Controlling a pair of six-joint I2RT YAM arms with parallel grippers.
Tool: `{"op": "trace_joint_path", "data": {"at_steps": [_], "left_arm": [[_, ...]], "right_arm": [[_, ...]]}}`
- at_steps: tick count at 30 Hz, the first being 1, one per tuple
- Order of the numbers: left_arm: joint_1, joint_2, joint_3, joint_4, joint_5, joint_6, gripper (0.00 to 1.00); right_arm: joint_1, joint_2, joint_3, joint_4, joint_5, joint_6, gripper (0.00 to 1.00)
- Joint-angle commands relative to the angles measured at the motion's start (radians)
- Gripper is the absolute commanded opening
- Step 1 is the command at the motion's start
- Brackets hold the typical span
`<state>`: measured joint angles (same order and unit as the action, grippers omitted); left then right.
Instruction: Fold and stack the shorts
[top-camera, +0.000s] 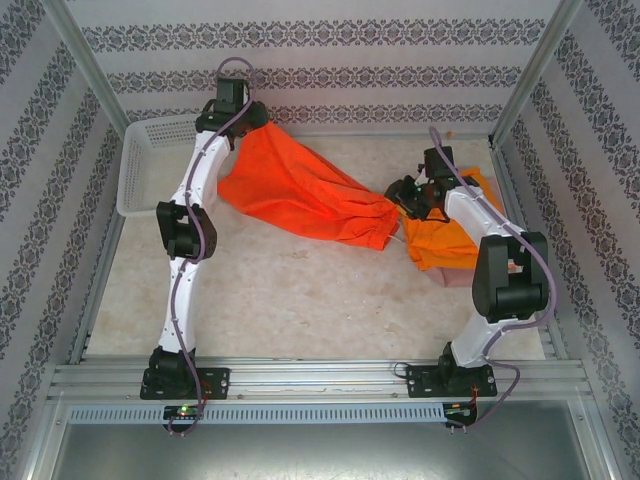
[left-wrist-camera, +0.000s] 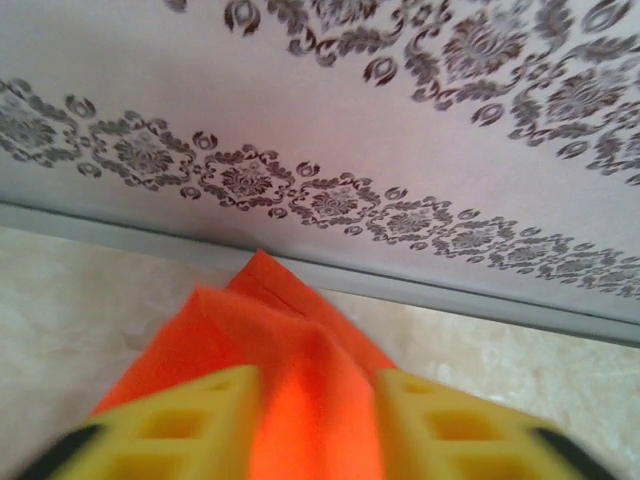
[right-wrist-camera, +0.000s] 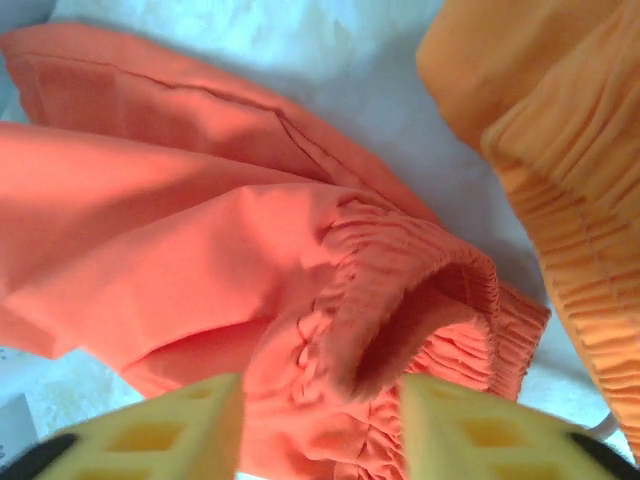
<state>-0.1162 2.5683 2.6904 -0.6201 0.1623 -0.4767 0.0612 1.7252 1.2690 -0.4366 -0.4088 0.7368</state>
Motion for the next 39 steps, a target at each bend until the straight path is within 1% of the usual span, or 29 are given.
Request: {"op": "trace_joint_path", "data": {"at_steps": [1, 3, 4, 5, 8, 11, 12, 14, 16, 18, 19, 24, 27, 31, 39], "left_arm": [[0.011, -0.015, 0.065, 0.092, 0.039, -0.040, 0.65], [0.012, -0.059, 0.061, 0.070, 0.045, -0.030, 0.82], [0.012, -0.091, 0.054, 0.052, 0.053, -0.020, 0.89], [0.012, -0.119, 0.041, 0.039, 0.066, -0.013, 0.93], [0.001, -0.228, -0.051, -0.025, 0.105, 0.003, 1.00], [-0.027, -0.357, -0.259, -0.040, 0.127, 0.022, 1.00], [-0.037, -0.410, -0.374, -0.001, 0.140, 0.022, 1.00], [-0.051, -0.511, -0.623, 0.148, 0.172, -0.021, 1.00], [-0.056, -0.609, -0.909, 0.392, 0.197, -0.099, 1.00], [-0.056, -0.652, -1.085, 0.543, 0.182, -0.153, 1.00], [-0.056, -0.658, -1.138, 0.580, 0.176, -0.169, 1.00], [-0.060, -0.639, -1.288, 0.714, 0.186, -0.202, 1.00], [-0.060, -0.636, -1.340, 0.758, 0.181, -0.215, 1.00], [-0.060, -0.648, -1.373, 0.776, 0.185, -0.213, 1.00], [-0.060, -0.695, -1.402, 0.766, 0.190, -0.209, 1.00]], "right_arm": [[-0.037, -0.062, 0.045, 0.001, -0.003, 0.041, 0.57], [-0.044, -0.122, 0.031, 0.001, 0.027, 0.043, 0.66], [-0.040, -0.155, 0.020, 0.005, 0.040, 0.043, 0.70], [-0.034, -0.178, 0.007, 0.013, 0.040, 0.048, 0.72], [0.020, -0.222, -0.009, 0.019, 0.021, 0.053, 0.80], [0.109, -0.224, -0.030, 0.041, 0.008, 0.079, 0.84], [0.144, -0.211, -0.034, 0.053, -0.001, 0.087, 0.86], [0.204, -0.170, -0.025, 0.055, -0.020, 0.088, 0.87], [0.256, -0.110, -0.015, 0.058, -0.037, 0.080, 0.87], [0.287, -0.058, -0.008, 0.060, -0.050, 0.075, 0.87], [0.297, -0.036, -0.009, 0.061, -0.051, 0.078, 0.87], [0.319, 0.015, -0.070, 0.073, -0.029, 0.078, 0.87], [0.322, 0.028, -0.125, 0.075, -0.021, 0.066, 0.87], [0.320, 0.018, -0.215, 0.077, 0.008, 0.051, 0.87], [0.311, -0.050, -0.408, 0.061, -0.016, 0.000, 0.87]]}}
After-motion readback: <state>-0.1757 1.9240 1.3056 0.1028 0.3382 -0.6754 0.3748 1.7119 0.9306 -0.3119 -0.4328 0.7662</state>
